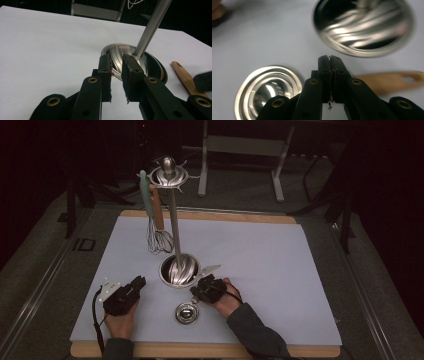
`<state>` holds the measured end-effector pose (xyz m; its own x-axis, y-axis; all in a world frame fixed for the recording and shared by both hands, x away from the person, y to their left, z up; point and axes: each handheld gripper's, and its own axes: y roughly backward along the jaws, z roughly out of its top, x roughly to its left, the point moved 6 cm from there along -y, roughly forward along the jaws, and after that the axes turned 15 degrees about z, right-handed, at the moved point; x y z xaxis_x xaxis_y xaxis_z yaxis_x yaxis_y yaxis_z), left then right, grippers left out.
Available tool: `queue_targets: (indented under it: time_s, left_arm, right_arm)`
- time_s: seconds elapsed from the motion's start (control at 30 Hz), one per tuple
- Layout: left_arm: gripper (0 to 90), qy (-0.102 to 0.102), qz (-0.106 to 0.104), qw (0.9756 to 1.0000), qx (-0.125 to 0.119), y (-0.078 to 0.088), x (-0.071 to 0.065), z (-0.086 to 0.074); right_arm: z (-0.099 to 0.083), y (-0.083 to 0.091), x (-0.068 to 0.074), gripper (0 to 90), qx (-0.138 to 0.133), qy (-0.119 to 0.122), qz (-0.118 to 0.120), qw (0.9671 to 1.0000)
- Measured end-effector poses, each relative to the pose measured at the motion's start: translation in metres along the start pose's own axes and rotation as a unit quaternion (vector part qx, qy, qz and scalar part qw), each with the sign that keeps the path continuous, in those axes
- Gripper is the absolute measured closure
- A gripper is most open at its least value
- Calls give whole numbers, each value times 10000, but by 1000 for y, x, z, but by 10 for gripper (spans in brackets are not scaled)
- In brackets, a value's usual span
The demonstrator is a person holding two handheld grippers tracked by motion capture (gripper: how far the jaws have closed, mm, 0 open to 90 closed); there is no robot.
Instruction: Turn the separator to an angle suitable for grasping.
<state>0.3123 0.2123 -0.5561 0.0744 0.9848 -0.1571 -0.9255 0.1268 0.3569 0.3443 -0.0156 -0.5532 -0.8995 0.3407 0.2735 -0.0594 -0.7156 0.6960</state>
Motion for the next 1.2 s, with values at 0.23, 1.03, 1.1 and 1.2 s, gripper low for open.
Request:
queue_targets:
  time_s: [0.23, 1.03, 1.1, 1.2]
  left_arm:
    - [778, 22, -15, 10000, -4, 0, 0, 0]
    - [776, -25, -10, 10000, 35, -1, -1, -1]
    - [776, -27, -12, 10000, 39, -1, -1, -1]
    - [776, -35, -6, 10000, 44, -1, -1, -1]
  right_arm:
    - [-5, -19, 12, 885, 208, 19, 101, 9997]
    - [-55, 39, -5, 891, 778, 158, 33, 9968]
    - [-62, 49, -13, 889, 770, 37, -27, 9970]
    - [-69, 58, -20, 884, 808, 9, -29, 9967]
